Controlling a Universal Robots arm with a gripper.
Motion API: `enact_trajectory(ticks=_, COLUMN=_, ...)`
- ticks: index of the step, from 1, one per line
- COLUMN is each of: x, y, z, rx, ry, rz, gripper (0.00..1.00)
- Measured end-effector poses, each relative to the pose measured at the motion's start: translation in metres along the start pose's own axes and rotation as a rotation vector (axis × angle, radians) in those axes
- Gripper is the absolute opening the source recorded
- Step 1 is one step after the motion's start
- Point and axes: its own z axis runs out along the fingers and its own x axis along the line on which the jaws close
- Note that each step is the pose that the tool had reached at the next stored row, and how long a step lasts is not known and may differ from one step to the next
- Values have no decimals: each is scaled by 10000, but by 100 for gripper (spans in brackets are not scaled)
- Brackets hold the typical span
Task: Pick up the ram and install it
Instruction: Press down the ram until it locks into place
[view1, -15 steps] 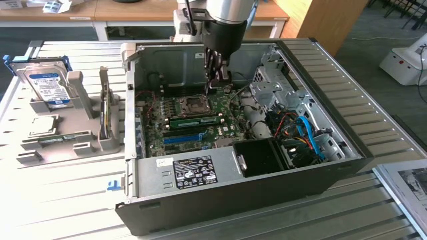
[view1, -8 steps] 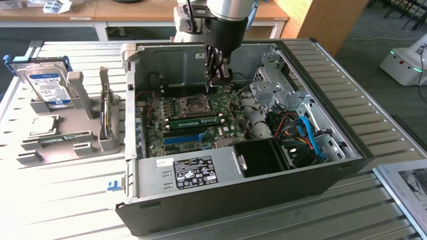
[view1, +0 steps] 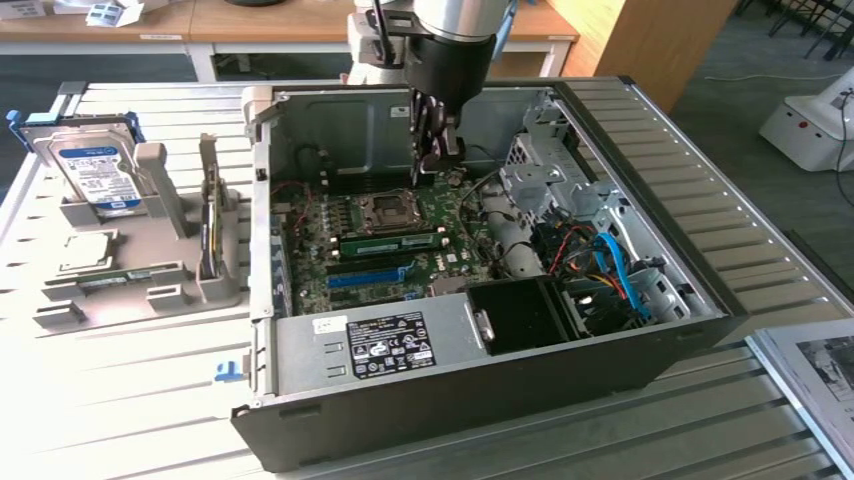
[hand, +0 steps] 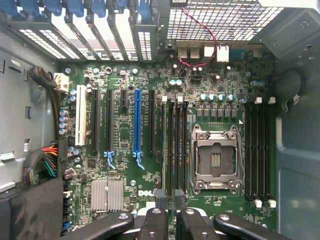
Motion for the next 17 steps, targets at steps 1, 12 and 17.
enact_trajectory(ticks=1, x=0, y=0, z=0, rx=0, ry=-1, rz=0, gripper=19)
enact_trajectory(ticks=12, x=0, y=0, z=0, rx=0, ry=-1, rz=0, gripper=10)
enact_trajectory(ticks=17, x=0, y=0, z=0, rx=0, ry=-1, rz=0, gripper=10)
